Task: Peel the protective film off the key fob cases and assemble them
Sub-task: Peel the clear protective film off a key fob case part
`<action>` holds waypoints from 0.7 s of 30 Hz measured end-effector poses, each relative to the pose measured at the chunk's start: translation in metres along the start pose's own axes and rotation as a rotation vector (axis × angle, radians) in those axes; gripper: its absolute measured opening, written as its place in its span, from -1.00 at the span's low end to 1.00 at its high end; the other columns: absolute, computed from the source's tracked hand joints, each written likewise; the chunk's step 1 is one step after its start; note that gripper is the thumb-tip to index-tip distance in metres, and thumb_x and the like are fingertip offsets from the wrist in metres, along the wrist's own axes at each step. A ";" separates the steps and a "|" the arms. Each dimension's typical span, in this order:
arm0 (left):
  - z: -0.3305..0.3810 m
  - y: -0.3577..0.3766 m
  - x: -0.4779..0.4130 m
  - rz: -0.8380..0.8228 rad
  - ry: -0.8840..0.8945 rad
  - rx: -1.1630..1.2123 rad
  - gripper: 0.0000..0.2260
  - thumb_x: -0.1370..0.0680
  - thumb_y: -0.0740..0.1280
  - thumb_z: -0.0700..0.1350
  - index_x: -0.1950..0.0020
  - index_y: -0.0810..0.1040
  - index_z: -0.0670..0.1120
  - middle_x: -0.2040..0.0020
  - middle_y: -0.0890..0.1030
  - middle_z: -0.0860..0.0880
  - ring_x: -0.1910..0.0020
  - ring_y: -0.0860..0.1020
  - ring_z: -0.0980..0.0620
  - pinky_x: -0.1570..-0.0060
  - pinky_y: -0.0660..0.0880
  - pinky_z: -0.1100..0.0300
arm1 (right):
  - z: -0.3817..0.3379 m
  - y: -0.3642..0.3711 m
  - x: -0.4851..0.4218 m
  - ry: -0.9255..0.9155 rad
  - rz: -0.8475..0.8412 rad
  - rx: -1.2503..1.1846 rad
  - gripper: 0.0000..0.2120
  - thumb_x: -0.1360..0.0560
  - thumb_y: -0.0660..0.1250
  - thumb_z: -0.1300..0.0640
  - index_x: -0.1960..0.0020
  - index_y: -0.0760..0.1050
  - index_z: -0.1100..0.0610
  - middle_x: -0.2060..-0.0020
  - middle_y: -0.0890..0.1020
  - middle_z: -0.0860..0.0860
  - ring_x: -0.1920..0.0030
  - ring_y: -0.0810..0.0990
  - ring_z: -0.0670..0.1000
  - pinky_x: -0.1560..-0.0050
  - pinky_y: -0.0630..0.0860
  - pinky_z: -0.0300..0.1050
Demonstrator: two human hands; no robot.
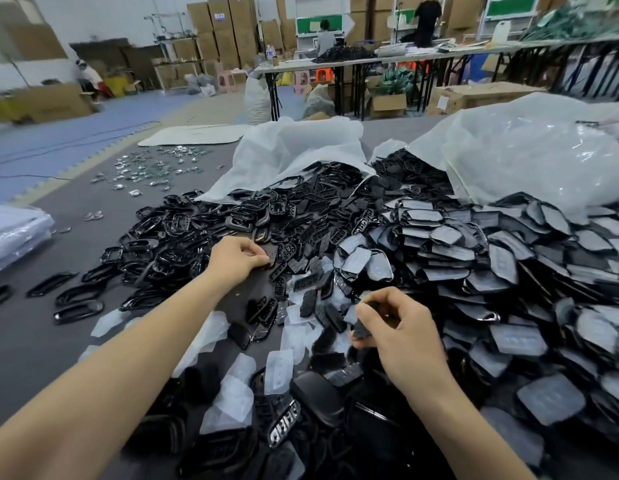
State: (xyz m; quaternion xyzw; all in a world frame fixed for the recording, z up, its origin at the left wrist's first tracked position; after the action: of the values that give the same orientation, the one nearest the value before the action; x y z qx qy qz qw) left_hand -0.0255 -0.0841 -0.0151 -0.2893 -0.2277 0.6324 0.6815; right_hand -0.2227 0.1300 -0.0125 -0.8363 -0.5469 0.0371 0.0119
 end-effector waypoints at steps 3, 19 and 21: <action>-0.004 0.001 -0.002 -0.023 -0.088 0.180 -0.80 -0.43 0.48 -0.29 0.13 0.54 -0.03 0.12 0.62 -0.13 0.21 0.53 -0.02 0.05 0.48 0.08 | 0.000 -0.001 -0.001 0.009 0.000 -0.005 -0.92 -0.52 0.36 0.27 0.16 0.54 0.18 0.46 0.59 -0.09 0.41 0.64 -0.01 0.17 0.64 0.10; -0.006 -0.015 -0.063 -0.036 0.308 -0.760 -0.67 -0.54 0.24 -0.31 -0.30 0.51 -0.17 -0.28 0.48 -0.21 -0.26 0.44 -0.23 -0.20 0.41 -0.06 | 0.005 0.002 0.000 0.035 -0.025 -0.022 -0.89 -0.54 0.33 0.25 0.17 0.54 0.16 0.32 0.59 0.05 0.38 0.67 0.06 0.37 0.59 -0.19; -0.004 -0.017 -0.063 0.047 0.311 -0.795 -0.78 -0.53 0.33 -0.23 -0.17 0.55 -0.12 -0.16 0.52 -0.16 -0.17 0.48 -0.21 -0.12 0.42 -0.04 | 0.005 0.002 0.000 0.035 -0.022 -0.025 -0.88 -0.53 0.34 0.27 0.18 0.55 0.14 0.37 0.60 0.00 0.38 0.67 0.07 0.37 0.59 -0.19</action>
State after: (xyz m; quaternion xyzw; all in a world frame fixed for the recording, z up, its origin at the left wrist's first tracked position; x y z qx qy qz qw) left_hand -0.0165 -0.1478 -0.0026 -0.6264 -0.3418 0.4596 0.5286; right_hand -0.2214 0.1292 -0.0177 -0.8308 -0.5562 0.0154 0.0112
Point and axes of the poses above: each hand's wrist, its own x-axis away from the middle knuckle, its own y-axis out of the palm, z = x × y, the point moved 4 cm from there along -x, towards the middle knuckle
